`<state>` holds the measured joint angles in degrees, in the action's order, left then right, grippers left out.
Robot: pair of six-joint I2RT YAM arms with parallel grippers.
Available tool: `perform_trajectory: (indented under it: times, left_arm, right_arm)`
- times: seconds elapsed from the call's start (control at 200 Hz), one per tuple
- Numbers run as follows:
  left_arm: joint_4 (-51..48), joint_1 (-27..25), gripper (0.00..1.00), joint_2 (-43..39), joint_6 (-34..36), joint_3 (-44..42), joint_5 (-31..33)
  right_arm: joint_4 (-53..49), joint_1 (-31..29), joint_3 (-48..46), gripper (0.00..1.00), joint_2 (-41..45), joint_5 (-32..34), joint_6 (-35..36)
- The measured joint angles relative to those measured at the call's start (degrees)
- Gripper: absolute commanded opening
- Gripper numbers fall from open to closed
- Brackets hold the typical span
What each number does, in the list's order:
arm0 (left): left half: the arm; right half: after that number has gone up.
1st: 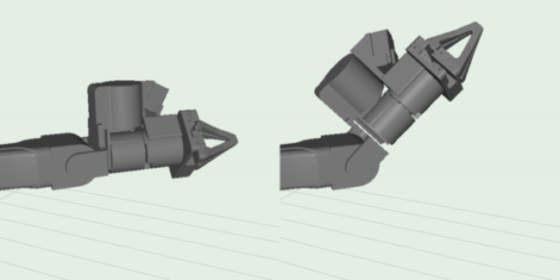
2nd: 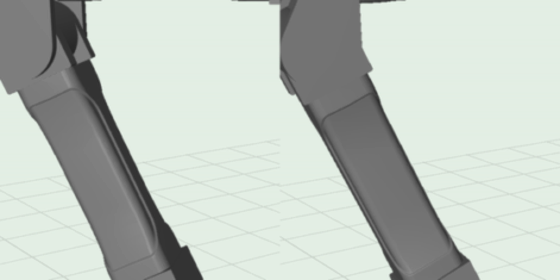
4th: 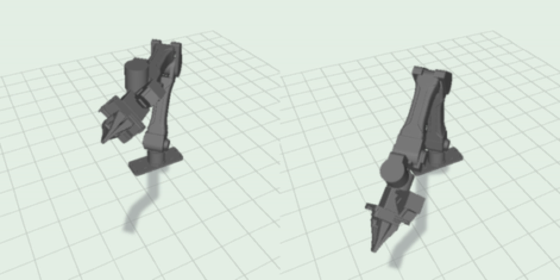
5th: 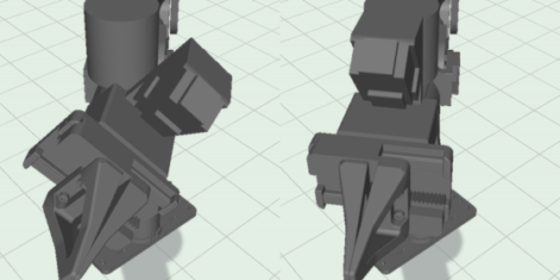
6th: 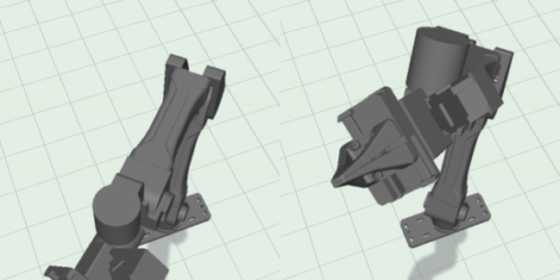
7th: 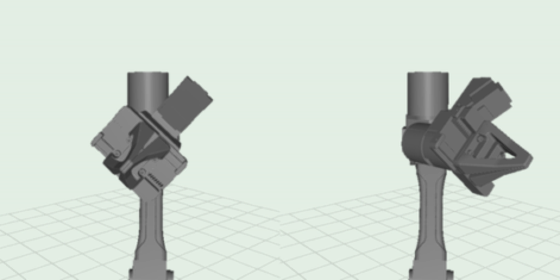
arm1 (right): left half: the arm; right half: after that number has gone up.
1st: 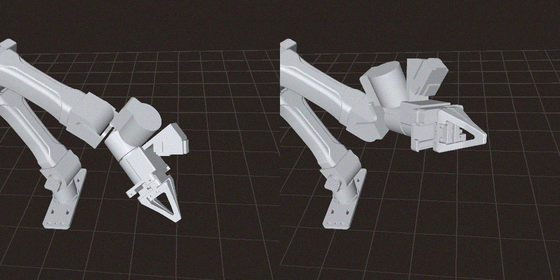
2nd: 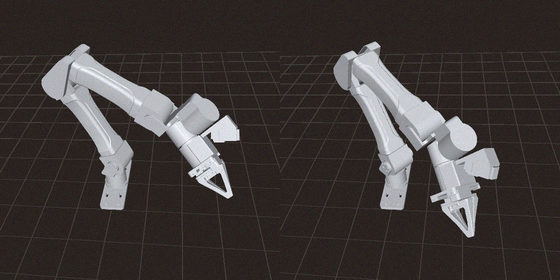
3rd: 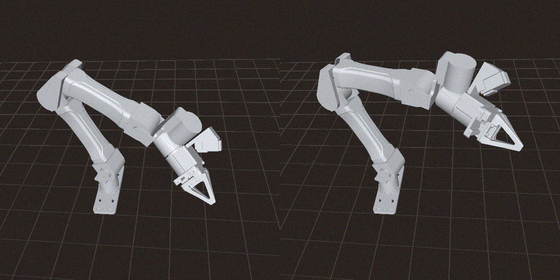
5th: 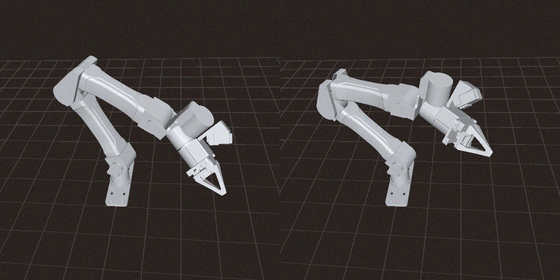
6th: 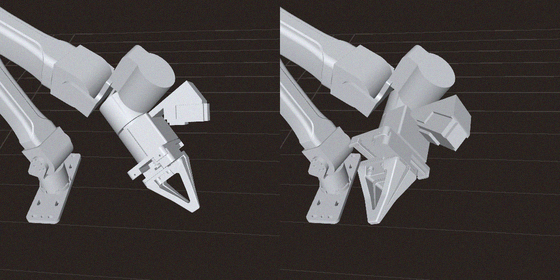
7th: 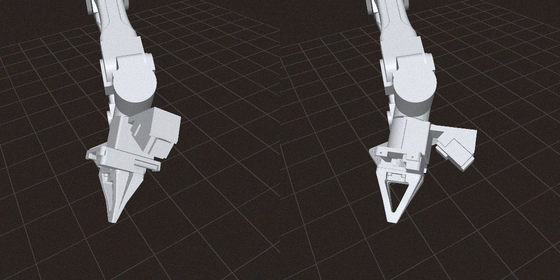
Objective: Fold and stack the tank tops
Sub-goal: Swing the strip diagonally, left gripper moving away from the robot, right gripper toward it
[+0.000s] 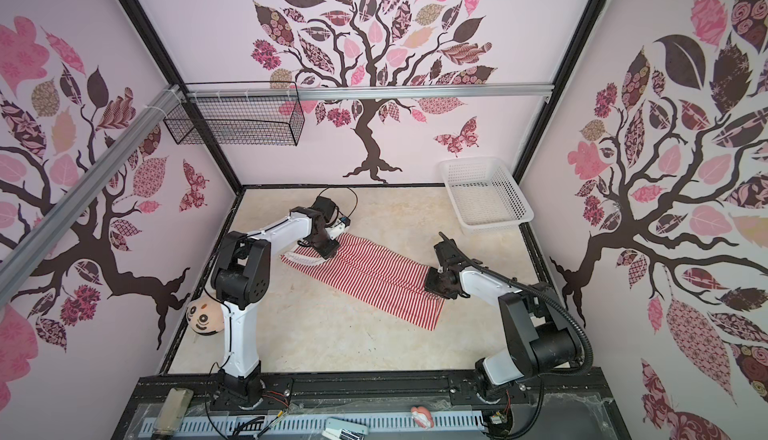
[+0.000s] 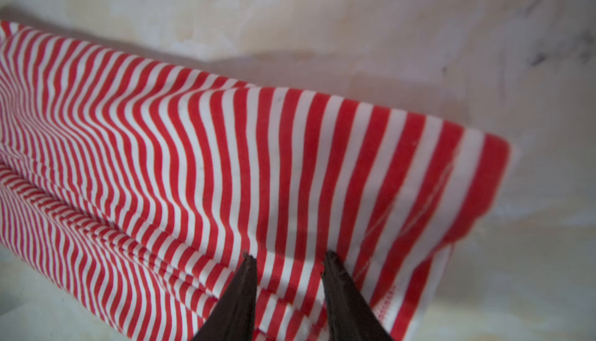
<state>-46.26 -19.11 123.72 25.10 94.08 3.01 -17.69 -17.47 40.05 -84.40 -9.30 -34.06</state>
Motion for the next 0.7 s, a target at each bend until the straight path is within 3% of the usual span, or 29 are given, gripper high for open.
perform_trajectory:
  times: [0.265,0.555,0.7]
  left_arm:
    - [-2.89,-0.11,0.46,11.82,1.11,19.34,2.36]
    - [-6.27,-0.85,0.45,24.26,1.53,40.79,5.09]
    - [-5.9,-1.68,0.45,27.1,2.62,45.51,7.04]
  right_arm:
    - [2.38,-2.75,-2.95,0.38,2.67,-2.01,-3.8]
    - [2.78,-11.43,-2.89,0.38,2.43,-1.53,-9.14]
    - [2.95,-15.61,-1.84,0.38,1.25,-0.7,-11.65]
